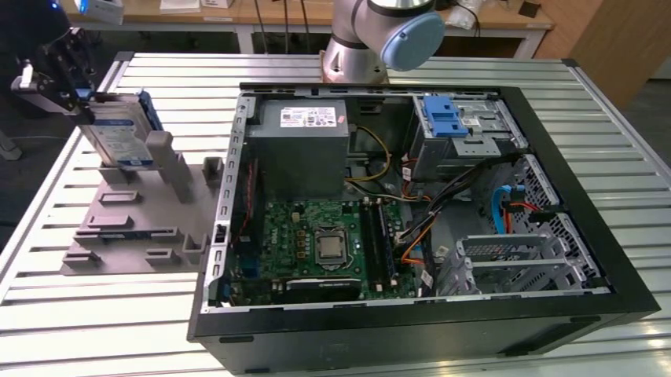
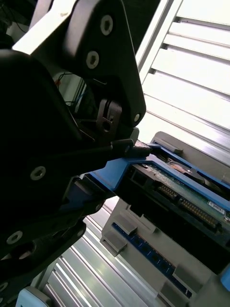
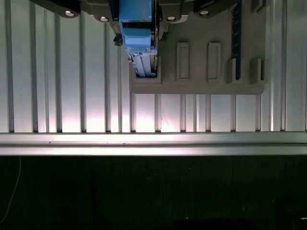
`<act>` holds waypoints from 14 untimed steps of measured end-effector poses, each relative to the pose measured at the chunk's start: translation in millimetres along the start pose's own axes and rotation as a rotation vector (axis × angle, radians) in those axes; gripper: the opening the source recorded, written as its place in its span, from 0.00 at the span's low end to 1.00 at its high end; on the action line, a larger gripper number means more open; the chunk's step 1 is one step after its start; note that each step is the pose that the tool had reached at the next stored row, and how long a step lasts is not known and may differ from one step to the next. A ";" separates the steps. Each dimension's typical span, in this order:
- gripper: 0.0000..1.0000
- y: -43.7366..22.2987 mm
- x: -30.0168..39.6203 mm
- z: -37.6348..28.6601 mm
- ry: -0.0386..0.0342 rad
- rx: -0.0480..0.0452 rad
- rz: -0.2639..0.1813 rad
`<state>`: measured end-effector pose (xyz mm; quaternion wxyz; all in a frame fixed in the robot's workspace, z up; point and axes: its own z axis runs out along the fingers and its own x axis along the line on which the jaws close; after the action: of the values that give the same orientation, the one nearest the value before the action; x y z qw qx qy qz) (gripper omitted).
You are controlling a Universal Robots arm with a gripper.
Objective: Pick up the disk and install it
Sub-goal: 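Pick up the disk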
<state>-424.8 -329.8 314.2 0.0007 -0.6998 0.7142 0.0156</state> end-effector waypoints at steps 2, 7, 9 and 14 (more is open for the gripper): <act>0.36 0.1 0.0 -2.2 -0.0002 0.0001 0.000; 0.36 0.2 -0.2 -7.7 -0.0007 0.0000 0.000; 0.36 0.2 -0.2 -7.7 -0.0008 0.0003 0.000; 0.36 0.2 -0.2 -8.1 -0.0007 0.0001 0.000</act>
<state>-424.8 -329.8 322.3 0.0009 -0.6998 0.7141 0.0158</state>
